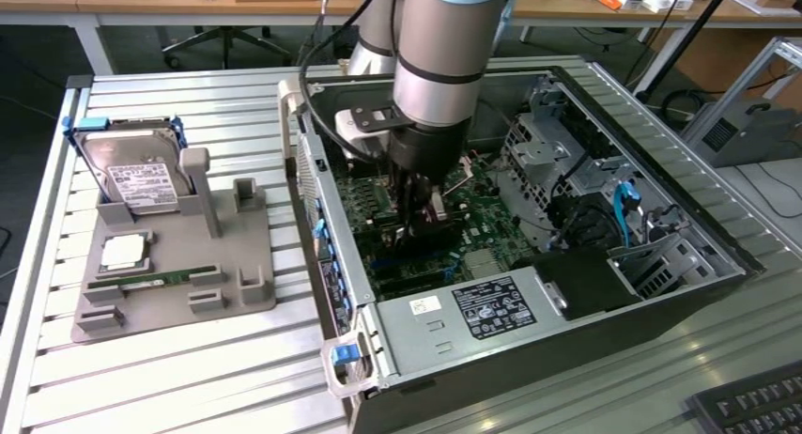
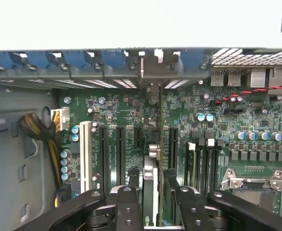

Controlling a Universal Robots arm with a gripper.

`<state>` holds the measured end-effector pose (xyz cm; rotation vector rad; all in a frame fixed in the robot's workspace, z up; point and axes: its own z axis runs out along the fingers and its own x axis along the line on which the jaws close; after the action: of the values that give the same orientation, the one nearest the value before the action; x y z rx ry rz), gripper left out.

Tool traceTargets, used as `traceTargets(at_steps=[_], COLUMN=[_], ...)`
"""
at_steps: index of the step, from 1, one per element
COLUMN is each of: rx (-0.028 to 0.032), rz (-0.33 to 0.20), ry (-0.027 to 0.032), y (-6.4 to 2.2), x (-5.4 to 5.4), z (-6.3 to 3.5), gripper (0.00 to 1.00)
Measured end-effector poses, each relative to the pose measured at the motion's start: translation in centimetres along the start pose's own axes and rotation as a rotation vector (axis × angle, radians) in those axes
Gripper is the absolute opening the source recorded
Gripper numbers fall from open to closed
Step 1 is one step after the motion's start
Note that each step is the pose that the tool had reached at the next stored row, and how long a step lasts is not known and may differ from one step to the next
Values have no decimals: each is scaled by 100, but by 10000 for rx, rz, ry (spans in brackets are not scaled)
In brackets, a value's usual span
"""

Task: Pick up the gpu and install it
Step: 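Insert the gpu into the slot, then press down on the gpu until it lock into place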

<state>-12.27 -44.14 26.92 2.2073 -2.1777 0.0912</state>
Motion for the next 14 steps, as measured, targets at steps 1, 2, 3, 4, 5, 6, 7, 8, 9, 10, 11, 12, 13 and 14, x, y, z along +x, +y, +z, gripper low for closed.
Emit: traceTargets(at_steps=[1, 2, 3, 4, 5, 6, 7, 8, 9, 10, 11, 12, 13, 14], rx=[6, 10, 22, 36, 51, 47, -66, -137, -194, -210, -210, -210, -210, -211], rz=[-1, 0, -2, -1, -2, -20, -37, -48, -57, -59, -59, -59, -59, -60], ry=[90, 150, 247, 299, 439, 444, 442, 440, 440, 441, 441, 441, 441, 441], y=[2, 4, 8, 12, 18, -1, -170, -314, -436, -483, -484, -484, -484, -457], x=[-21, -32, -47, -54, -75, -80, -78, -76, -75, -74, -74, -74, -74, -75], z=[-46, -75, -124, -153, -204, -206, -198, -190, -185, -183, -183, -183, -183, -184], gripper=[34, 34, 32, 26, 13, 11, 11, 11, 11, 11, 11, 11, 11, 11])
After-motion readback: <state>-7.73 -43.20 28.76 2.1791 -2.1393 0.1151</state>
